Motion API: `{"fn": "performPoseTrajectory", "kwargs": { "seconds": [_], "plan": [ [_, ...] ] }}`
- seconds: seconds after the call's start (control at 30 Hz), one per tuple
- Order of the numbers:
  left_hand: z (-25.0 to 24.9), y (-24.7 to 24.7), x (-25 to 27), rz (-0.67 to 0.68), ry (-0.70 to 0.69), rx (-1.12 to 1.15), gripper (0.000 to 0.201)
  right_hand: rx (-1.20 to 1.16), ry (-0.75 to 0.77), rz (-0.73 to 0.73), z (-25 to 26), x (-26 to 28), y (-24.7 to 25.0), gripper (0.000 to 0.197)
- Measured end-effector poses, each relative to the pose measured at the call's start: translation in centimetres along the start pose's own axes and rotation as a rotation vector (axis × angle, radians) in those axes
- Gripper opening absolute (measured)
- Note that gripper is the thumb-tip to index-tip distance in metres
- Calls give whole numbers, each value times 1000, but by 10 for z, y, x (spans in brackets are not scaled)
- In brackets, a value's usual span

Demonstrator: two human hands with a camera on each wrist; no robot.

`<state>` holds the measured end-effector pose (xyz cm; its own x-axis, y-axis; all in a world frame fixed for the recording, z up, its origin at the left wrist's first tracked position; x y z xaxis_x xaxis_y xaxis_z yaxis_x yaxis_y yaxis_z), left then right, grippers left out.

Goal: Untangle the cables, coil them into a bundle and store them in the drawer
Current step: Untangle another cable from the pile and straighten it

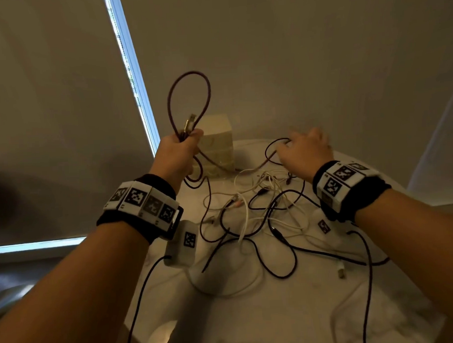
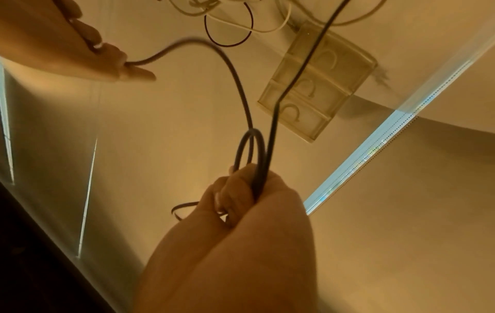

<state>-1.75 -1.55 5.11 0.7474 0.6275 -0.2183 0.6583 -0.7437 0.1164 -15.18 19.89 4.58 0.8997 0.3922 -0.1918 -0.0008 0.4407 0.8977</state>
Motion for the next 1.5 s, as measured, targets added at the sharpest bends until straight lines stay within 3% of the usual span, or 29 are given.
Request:
{"fn": "performPoseTrajectory", "kwargs": {
  "seconds": [0.07, 0.13, 0.3, 0.37, 0.47, 0.57, 0.63, 0.67, 0.7, 0.77, 0.83, 0.9, 1.0, 1.07, 1.13, 1.2, 1.33, 1.5],
  "plan": [
    [1, 2, 0, 0, -12, -13, 28, 43, -112, 7, -9, -6, 5, 53],
    [0, -1, 3, 37, -23, -63, 30, -8, -117, 82, -12, -6, 8, 56],
    [-8, -25, 18, 307, -72, -191, 30, -516, 407, 203, 26, 16, 12, 59],
    [-9, -34, 23, 466, -66, -202, 30, -676, 447, 182, 44, 17, 10, 45],
    [-6, -36, 28, 600, -20, -167, 30, -1061, 357, 179, 59, 15, 17, 20],
    [2, -22, 26, 478, 24, -92, 30, -1145, 292, -10, 53, 7, 26, 22],
    [9, -7, 20, 297, 28, -23, 28, -896, 230, -215, 36, -2, 29, 28],
    [11, 1, 17, 207, 26, 40, 24, -710, 191, -242, 26, -6, 30, 32],
    [13, 8, 13, 129, 33, 118, 21, -483, 139, -176, 17, -9, 29, 34],
    [12, 18, 8, 20, 64, 301, 21, 71, 41, 188, -3, -15, 14, 35],
    [7, 18, 5, -46, 97, 448, 27, 395, 11, 450, -13, -14, -4, 36],
    [0, 11, 3, -39, 119, 514, 32, 297, 95, 424, -10, -7, -10, 40],
    [-11, -7, 6, 50, 147, 633, 35, -241, 319, 257, 18, 16, -4, 62],
    [-21, -21, 13, 134, 164, 742, 35, -473, 504, 354, 47, 33, 5, 63],
    [-34, -32, 19, 217, 171, 835, 36, -513, 625, 518, 70, 41, -1, 45],
    [-42, -33, 19, 248, 144, 856, 36, -483, 659, 554, 80, 40, -15, 14],
    [-36, -13, 7, 119, 44, 666, 30, -546, 538, 643, 65, 35, -36, 34],
    [-21, 21, -2, -119, 41, 550, 30, -598, 448, 845, 36, 56, -45, 30]
  ]
}}
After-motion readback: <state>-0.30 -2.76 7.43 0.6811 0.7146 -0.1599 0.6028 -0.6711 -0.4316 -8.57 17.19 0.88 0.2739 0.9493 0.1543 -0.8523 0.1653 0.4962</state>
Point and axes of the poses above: each hand's wrist, its own x-axis away from the middle knuckle, its own y-axis out of the back of the hand, z = x × y, the point moved 1 cm from there along -x, towards the middle knuckle, and after that the axes turned 3 degrees about z, right-handed, at the moved point
